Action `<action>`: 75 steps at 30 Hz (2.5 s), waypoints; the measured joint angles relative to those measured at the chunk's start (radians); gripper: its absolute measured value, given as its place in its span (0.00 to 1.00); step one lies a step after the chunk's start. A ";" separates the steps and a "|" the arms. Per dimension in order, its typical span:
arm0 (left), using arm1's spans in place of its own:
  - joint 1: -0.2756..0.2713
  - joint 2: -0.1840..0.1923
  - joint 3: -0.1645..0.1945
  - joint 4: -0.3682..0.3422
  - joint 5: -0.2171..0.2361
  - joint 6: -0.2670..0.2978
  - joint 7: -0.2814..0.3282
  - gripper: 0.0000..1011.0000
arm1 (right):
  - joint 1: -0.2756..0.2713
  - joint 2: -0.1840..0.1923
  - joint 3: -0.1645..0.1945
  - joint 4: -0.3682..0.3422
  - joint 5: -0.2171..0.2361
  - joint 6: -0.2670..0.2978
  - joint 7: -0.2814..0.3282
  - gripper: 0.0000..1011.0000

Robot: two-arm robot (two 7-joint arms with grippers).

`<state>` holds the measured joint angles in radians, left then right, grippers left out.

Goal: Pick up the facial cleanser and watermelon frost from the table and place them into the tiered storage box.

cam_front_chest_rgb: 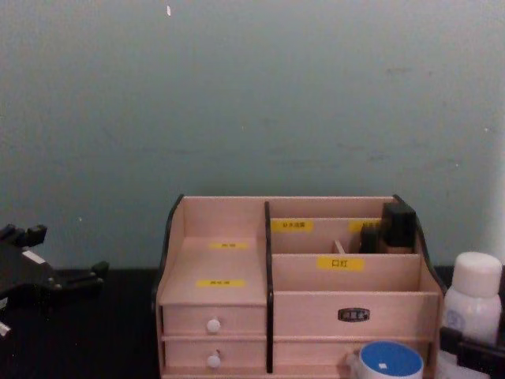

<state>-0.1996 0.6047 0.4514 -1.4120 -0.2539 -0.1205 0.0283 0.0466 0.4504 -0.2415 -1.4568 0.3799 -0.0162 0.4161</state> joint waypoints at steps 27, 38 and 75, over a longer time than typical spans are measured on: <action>0.000 0.000 0.000 0.000 0.000 0.000 0.000 0.99 | 0.000 0.000 0.000 -0.001 -0.002 -0.001 -0.001 0.59; 0.000 0.000 0.000 0.000 0.000 0.000 0.000 0.99 | -0.002 0.008 0.000 -0.011 -0.003 -0.016 0.008 0.59; 0.000 0.000 0.000 0.000 0.000 0.000 0.000 0.99 | 0.004 0.076 -0.020 -0.126 0.077 -0.033 0.097 0.59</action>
<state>-0.1995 0.6047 0.4514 -1.4120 -0.2539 -0.1205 0.0283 0.0507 0.5260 -0.2611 -1.5829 0.4565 -0.0490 0.5134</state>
